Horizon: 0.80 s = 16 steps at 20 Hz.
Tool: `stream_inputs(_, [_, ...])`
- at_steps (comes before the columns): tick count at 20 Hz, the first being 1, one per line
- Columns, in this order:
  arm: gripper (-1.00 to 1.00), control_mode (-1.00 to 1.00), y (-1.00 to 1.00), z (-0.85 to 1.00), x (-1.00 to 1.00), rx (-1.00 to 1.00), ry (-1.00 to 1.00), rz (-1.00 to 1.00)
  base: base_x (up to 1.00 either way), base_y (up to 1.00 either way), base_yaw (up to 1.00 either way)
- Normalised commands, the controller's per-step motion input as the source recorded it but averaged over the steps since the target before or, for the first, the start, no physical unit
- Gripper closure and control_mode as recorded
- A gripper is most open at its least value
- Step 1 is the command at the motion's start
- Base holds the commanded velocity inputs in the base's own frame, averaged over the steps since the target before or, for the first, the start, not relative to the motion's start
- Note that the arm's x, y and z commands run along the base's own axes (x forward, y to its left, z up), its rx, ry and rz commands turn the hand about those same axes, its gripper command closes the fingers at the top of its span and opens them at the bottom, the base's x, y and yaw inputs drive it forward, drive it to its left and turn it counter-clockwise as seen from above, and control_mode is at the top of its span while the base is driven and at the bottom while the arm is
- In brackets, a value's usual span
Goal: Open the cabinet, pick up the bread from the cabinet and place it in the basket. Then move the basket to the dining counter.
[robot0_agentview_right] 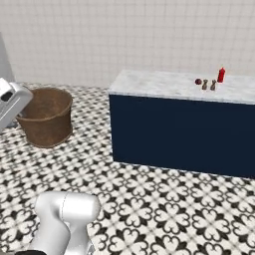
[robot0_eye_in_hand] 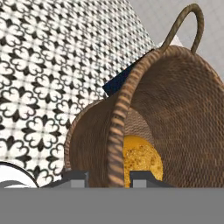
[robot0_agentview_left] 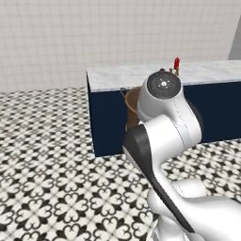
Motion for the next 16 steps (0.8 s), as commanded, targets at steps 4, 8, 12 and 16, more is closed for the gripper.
stream_inputs(4, [1.00,1.00,0.00,0.00,0.00,0.00,0.00,0.00,1.00,-0.05,-0.34])
stream_inputs(8, [1.00,1.00,0.00,0.00,0.00,0.00,0.00,0.00,1.00,0.00,-0.20])
stream_inputs(12, [1.00,1.00,0.00,0.00,0.00,0.00,0.00,0.00,1.00,0.00,-0.09])
stream_inputs(16, [1.00,1.00,0.00,0.00,0.00,0.00,0.00,0.00,1.00,-0.02,-0.06])
